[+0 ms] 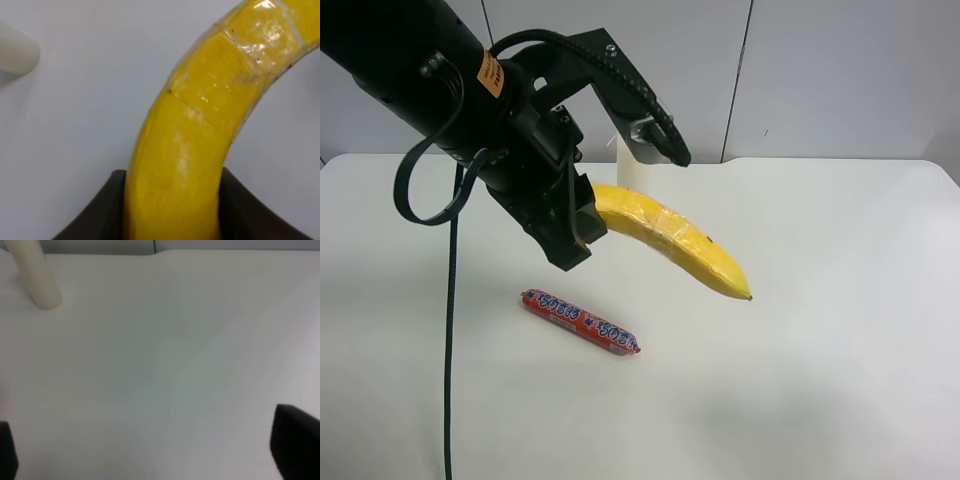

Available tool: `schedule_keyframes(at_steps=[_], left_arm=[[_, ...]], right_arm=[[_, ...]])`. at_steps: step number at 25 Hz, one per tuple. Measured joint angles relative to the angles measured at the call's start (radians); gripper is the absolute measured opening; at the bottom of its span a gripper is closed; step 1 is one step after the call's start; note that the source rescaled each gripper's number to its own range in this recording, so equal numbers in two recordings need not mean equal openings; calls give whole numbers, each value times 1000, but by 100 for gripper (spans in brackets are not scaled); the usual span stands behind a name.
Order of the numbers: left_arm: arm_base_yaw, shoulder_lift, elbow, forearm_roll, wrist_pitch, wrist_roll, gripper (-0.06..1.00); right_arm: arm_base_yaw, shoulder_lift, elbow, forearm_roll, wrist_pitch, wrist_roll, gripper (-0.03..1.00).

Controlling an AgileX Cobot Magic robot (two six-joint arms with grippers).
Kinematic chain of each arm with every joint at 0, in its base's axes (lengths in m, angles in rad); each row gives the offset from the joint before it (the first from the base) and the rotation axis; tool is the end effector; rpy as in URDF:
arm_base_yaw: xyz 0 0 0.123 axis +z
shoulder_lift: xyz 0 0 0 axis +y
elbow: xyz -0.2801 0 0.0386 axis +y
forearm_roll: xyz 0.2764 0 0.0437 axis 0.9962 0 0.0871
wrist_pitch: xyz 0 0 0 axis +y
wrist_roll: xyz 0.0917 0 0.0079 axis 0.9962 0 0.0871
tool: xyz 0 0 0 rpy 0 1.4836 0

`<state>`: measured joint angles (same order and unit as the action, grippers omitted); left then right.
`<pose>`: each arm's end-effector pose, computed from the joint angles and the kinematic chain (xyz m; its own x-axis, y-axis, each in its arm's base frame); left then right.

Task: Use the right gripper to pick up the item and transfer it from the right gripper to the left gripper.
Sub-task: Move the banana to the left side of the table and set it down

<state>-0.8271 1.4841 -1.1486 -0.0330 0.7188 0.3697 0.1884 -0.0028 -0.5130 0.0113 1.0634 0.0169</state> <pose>0.2299 -0.2529 0.2798 -0.2729 0.7959 -0.5405 0.8887 0.4237 0.1752 0.0205 0.0048 0.2942 -0.4407 -0.0612 -0.8956 -0.1861 0.9822 0.0244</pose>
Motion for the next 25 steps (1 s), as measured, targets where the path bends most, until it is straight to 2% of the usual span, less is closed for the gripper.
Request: schedule_keyframes(at_steps=[5,10,14,19,20,25], left_arm=[[83,0,0,-3,1,-14,2],[250,1,0,-18,-1,-13,2],[401,1,5,-84,-21,17,2],[570,1,74,-173,-87,66,2],[570,1,74,-173,-87,66,2],[709,1,191,-215,-224,69,2]], right_arm=[[0,0,0,0,0,0,100],[0,0,0,0,0,0,100],[0,0,0,0,0,0,100],[0,0,0,0,0,1,100],[0,0,0,0,0,1,100],[0,0,0,0,0,2,100]])
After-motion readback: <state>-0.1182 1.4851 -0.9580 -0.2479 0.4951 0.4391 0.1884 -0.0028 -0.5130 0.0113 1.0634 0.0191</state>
